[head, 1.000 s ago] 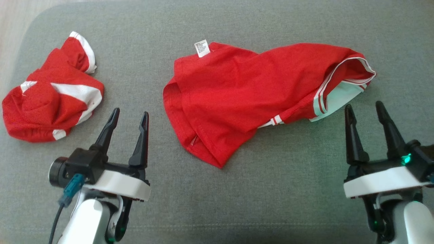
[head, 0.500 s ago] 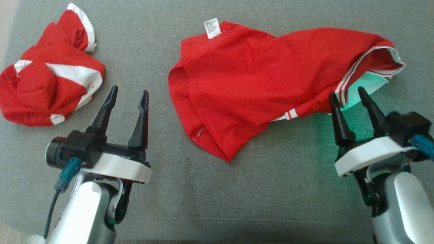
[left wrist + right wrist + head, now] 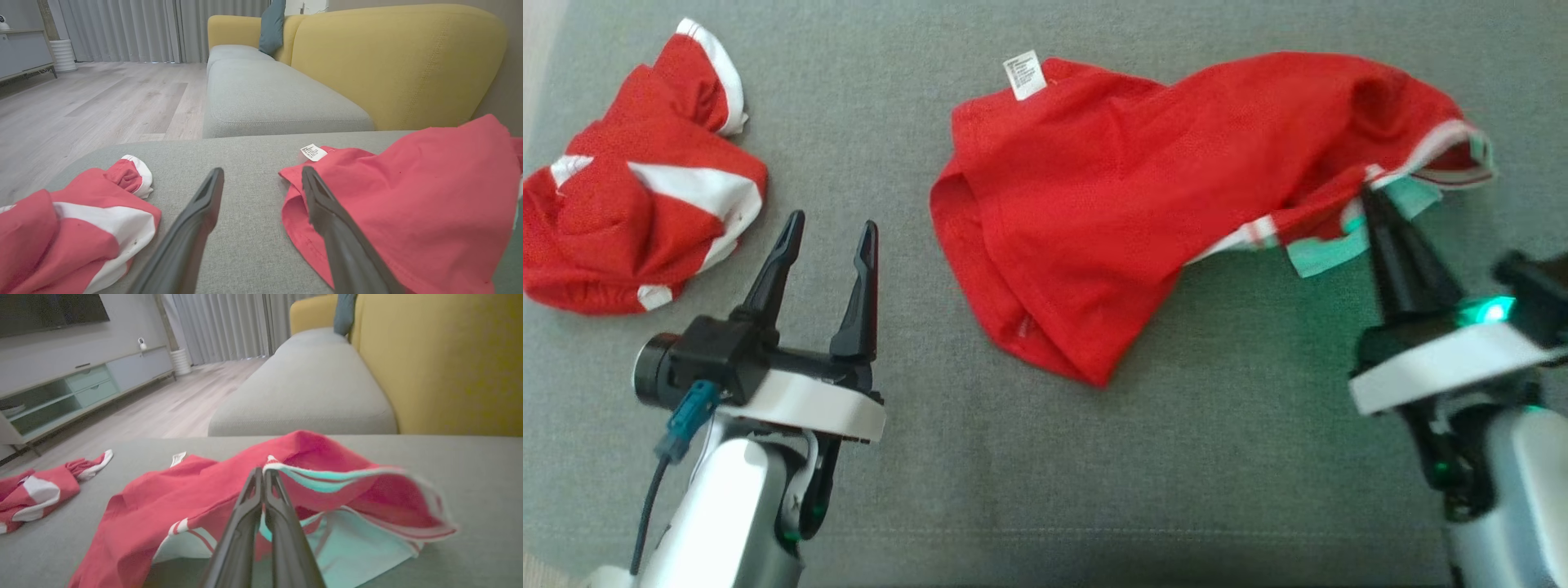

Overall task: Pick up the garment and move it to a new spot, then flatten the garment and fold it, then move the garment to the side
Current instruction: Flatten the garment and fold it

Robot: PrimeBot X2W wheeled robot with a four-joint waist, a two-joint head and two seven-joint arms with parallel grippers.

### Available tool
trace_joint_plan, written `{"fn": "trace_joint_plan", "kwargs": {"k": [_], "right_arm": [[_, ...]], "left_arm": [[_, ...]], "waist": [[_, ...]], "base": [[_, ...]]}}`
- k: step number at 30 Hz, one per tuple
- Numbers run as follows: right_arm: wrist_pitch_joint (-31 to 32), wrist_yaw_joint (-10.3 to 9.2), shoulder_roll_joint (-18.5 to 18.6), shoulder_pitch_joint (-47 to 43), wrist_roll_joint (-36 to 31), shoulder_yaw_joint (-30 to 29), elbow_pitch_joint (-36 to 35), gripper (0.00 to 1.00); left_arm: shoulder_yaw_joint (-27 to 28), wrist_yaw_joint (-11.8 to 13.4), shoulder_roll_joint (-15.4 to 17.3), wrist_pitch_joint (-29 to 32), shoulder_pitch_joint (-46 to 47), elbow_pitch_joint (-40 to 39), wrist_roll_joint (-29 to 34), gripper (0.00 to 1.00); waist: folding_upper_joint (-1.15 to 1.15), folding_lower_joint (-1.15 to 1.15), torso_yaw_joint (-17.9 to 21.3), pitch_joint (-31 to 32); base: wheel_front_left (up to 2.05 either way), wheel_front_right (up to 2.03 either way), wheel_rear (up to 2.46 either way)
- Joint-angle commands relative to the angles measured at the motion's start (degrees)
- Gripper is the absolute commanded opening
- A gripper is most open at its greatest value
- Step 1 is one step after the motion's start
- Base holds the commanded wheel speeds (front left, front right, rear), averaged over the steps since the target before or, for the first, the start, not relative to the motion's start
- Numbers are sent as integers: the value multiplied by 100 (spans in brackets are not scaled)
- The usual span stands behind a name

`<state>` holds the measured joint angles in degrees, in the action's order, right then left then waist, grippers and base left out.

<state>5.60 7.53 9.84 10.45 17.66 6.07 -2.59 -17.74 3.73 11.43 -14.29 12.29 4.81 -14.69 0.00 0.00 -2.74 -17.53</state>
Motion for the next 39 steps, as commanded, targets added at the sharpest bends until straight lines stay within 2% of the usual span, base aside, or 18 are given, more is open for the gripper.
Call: {"fn": "trace_joint_plan", "kwargs": {"k": [1,5,7,13,18,24,27,28,29,35,39], "right_arm": [[-63,-4,108,-115,29,-10,-375,0],[-10,-4,167,-318,-4,-319,-1077,0],[157,-4,241,-363,10,-547,-1714,0],[441,-4,374,-196,97,-1091,-2042,0],[554,-4,630,45,246,-1449,-1485,0],[411,-4,963,502,347,-1622,-198,0],[302,-4,1012,769,364,-1576,433,0],[268,-4,1013,830,335,-1548,613,42],[204,-4,990,885,322,-1523,752,100],[-244,-4,804,842,-10,-1698,1113,100],[-655,-4,539,536,-475,-2003,882,100]], "left_arm": [[235,31,70,-62,171,-166,42,100],[253,34,59,-66,138,-160,31,100],[267,31,40,-68,111,-158,22,100],[274,18,8,-70,114,-182,32,100],[290,-13,-12,-70,199,-232,57,100],[326,-63,-21,-70,351,-290,105,100],[350,-91,-19,-71,414,-299,131,100],[361,-101,-20,-71,424,-299,136,100],[372,-107,-20,-71,427,-296,142,100],[411,-110,-43,-71,365,-265,178,100],[450,-115,-58,-71,289,-221,180,100]], "waist": [[0,0,34,52],[0,0,61,114],[0,0,76,150],[0,0,47,119],[0,0,-34,-68],[0,0,-127,-422],[0,0,-150,-534],[0,0,-154,-551],[0,0,-154,-557],[0,0,-120,-460],[0,0,-66,-279]], "base": [[0,0,0],[0,0,0],[0,0,0],[0,0,0],[0,0,0],[0,0,0],[0,0,0],[0,0,0],[0,0,0],[0,0,0],[0,0,0]]}}
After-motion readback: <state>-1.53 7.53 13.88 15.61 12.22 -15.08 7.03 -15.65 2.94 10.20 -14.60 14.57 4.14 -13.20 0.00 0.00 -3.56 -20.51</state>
